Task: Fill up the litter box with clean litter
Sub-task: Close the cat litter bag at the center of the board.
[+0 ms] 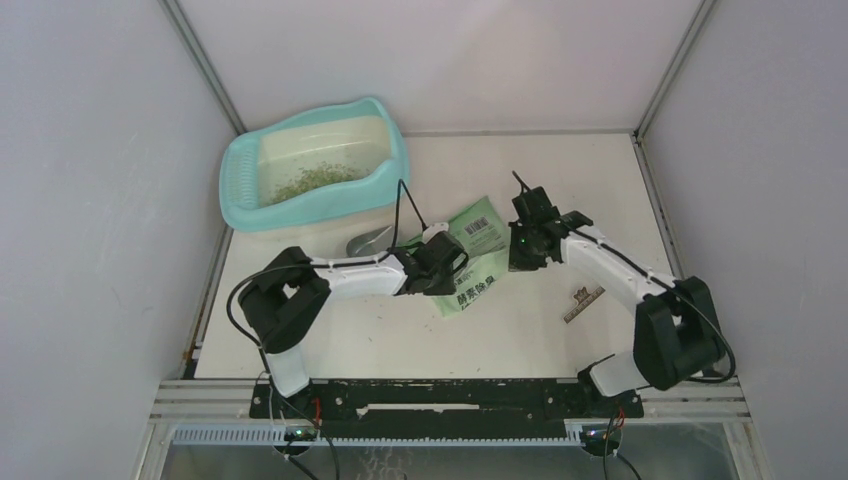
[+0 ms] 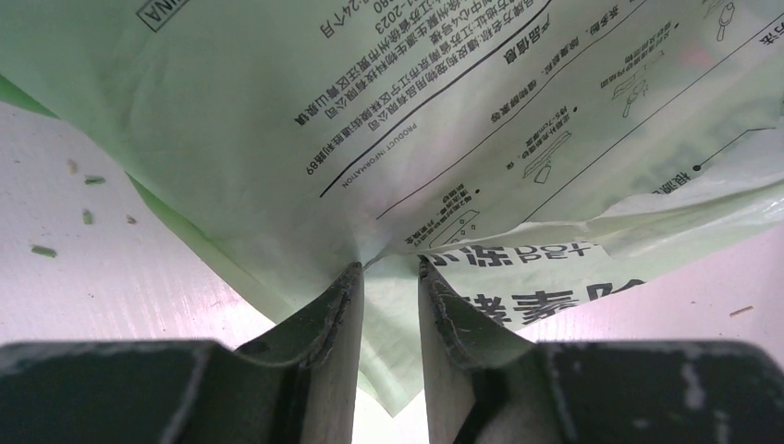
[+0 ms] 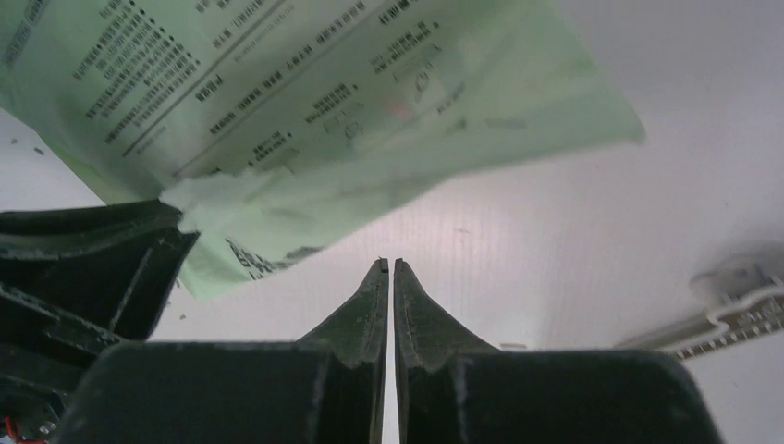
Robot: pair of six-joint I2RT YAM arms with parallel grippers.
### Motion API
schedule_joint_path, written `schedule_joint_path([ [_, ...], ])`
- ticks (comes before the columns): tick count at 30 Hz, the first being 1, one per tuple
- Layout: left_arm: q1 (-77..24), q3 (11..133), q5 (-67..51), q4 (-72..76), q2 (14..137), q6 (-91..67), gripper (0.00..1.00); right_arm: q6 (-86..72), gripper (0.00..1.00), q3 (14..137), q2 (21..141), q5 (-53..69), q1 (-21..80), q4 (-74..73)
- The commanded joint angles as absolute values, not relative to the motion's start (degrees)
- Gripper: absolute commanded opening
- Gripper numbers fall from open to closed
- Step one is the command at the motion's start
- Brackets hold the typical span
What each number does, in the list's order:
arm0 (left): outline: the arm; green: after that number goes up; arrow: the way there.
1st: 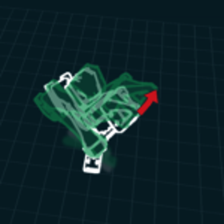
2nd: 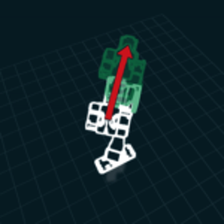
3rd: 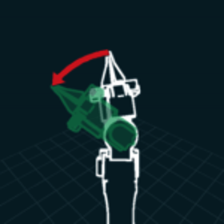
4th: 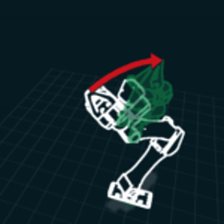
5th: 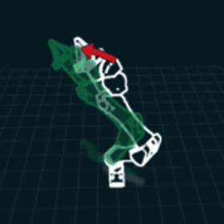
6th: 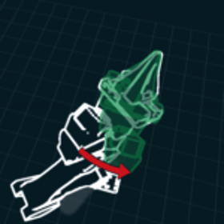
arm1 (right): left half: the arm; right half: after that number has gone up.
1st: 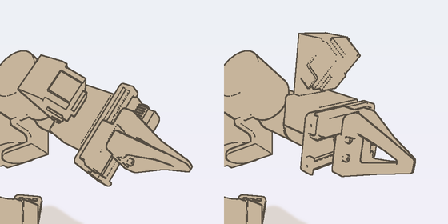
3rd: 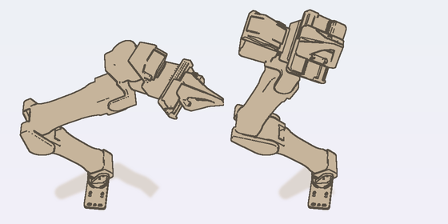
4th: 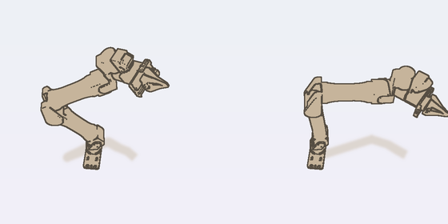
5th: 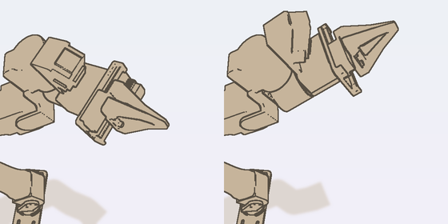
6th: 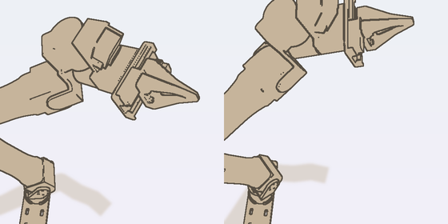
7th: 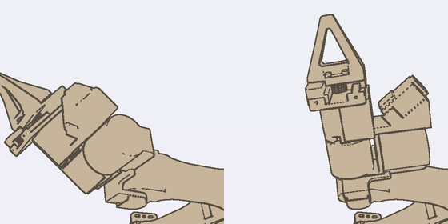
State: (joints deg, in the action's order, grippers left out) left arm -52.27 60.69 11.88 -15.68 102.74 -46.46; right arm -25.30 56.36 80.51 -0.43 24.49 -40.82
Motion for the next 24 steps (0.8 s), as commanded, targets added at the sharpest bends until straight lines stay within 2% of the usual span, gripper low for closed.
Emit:
schedule_joint_path([
  [1,-50.78,58.69,14.63,-16.87,101.87,-45.09,0.33,-24.12,0.11,61.25,85.27,2.86,24.66,-34.11],
  [9,-48.57,57.54,15.25,-18.97,97.35,-44.74,0.35,-25.26,0.11,67.33,94.08,4.09,24.79,-32.72],
  [13,-48.11,58.21,15.48,-22.47,92.5,-43.83,0.5,-25.73,0.12,69.38,97.54,3.96,24.76,-32.6],
  [15,-48.09,59.66,15.26,-24.75,91.04,-43.35,0.52,-26.03,0.12,69.92,98.98,3.64,24.8,-32.41],
  [24,-49.53,61.56,11.96,-26.66,83.56,-44.26,0.53,-27.65,0.11,70.14,103.3,1.41,24.01,-29.83],
])
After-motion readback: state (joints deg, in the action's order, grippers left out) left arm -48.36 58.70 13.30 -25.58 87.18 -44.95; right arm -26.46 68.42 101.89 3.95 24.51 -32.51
